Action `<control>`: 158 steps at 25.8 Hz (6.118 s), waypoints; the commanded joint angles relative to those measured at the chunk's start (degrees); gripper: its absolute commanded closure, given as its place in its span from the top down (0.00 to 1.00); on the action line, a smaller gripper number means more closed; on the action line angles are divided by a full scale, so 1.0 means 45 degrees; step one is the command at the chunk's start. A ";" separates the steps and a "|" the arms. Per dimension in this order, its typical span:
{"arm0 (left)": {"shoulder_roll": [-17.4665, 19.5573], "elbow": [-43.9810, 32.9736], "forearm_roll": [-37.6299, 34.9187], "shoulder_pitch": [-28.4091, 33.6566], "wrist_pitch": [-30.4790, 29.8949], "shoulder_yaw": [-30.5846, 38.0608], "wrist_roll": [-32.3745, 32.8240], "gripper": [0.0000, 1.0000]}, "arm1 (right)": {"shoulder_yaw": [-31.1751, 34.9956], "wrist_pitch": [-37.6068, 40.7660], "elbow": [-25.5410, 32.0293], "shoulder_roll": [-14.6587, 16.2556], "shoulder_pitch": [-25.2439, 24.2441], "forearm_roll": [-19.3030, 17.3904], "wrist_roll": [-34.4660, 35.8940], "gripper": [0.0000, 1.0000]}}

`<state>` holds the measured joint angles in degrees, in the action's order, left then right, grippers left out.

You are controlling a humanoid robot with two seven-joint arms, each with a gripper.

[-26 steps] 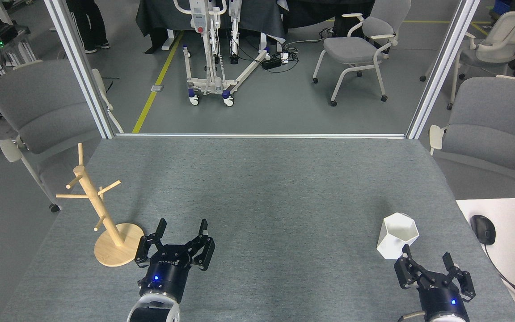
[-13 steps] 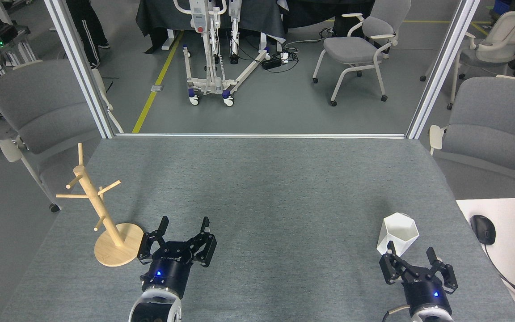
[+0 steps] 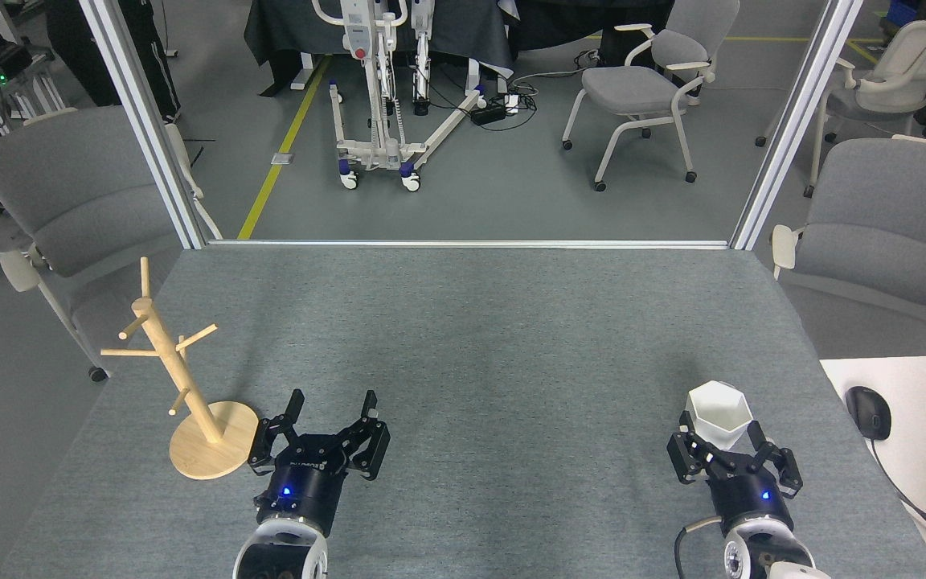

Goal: Hang cup on storage rack
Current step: 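Close the right gripper on the white hexagonal cup's rim, then lift the cup with the right gripper and carry it toward the left gripper, then grasp the cup with the left gripper next to the right gripper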

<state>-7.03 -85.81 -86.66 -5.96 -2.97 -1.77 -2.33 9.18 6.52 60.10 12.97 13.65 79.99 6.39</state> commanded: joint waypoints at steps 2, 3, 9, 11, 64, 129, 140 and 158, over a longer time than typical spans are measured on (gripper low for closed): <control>0.0019 0.0007 0.0000 -0.0004 -0.0003 0.0003 -0.0030 0.99 | 0.0010 -0.0004 -0.0348 0.0106 0.0345 -0.0002 -0.0033 0.99; 0.0039 0.0007 0.0000 -0.0004 -0.0003 0.0023 -0.0030 0.99 | 0.0010 -0.0004 -0.0348 0.0125 0.0345 -0.0002 -0.0033 0.99; 0.0058 0.0182 0.0000 -0.0004 -0.0003 0.0062 -0.0049 0.99 | 0.0010 -0.0004 -0.0406 0.0125 0.0325 -0.0002 -0.0033 0.99; 0.0039 0.0202 0.0000 0.0015 -0.0003 0.0062 -0.0049 0.99 | 0.0010 -0.0004 -0.0485 0.0125 0.0306 -0.0002 -0.0033 0.99; 0.0195 0.0573 0.0020 -0.0180 -0.0043 0.0413 -0.0049 0.99 | -0.0439 0.0113 -0.3043 0.0574 0.2200 0.0487 -0.0033 0.99; -0.0235 0.0768 -0.3613 -0.2621 -0.3168 -0.5075 0.2333 0.99 | -0.8232 -0.8949 0.7777 -0.0676 0.3860 0.3084 -1.1166 0.31; 0.0058 0.1901 -0.1621 -0.4282 -0.3285 -0.4391 0.2470 0.99 | -1.0576 -1.0980 0.7543 -0.1008 0.4193 0.4237 -1.2963 0.32; -0.0118 0.2800 -0.0527 -0.5219 -0.5824 -0.4255 0.3740 0.99 | -1.0927 -1.1234 0.7133 -0.1047 0.4193 0.4217 -1.2983 0.32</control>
<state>-7.22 -75.39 -90.00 -27.72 -28.34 -20.87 13.17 -39.94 -44.04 92.40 8.42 32.60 98.96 -52.04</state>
